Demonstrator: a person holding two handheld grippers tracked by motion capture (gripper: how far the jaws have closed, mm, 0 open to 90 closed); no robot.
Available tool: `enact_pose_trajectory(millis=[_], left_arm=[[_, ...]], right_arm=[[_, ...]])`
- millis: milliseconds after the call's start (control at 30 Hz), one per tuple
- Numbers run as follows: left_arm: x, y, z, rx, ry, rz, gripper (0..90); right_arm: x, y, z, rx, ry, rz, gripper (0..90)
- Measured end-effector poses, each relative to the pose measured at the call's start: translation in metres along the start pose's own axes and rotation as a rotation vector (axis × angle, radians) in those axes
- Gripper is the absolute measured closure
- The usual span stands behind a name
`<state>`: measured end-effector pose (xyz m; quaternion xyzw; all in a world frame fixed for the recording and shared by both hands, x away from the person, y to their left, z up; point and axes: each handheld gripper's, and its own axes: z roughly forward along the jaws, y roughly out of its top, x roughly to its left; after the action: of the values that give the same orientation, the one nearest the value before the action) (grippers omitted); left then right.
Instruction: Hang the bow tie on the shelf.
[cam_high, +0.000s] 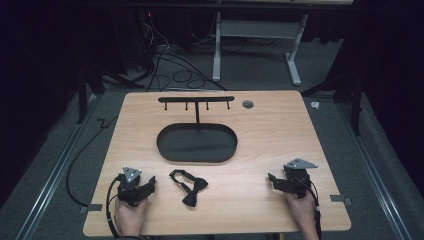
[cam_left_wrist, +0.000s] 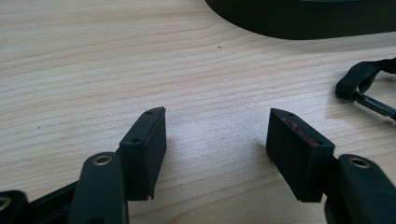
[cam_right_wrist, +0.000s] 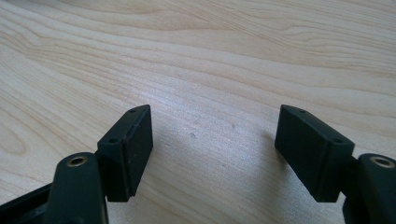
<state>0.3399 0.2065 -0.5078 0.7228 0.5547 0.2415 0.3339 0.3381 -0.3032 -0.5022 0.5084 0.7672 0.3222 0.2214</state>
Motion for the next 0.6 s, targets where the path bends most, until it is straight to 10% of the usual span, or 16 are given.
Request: enact_pose_trajectory(millis=[600], left_arm=[[-0.0001, 0.0001, 0.0001, 0.001, -0.001, 0.001, 37.9]], right_arm=[[-0.0003, -0.0001, 0.0, -0.002, 0.003, 0.002, 29.0]])
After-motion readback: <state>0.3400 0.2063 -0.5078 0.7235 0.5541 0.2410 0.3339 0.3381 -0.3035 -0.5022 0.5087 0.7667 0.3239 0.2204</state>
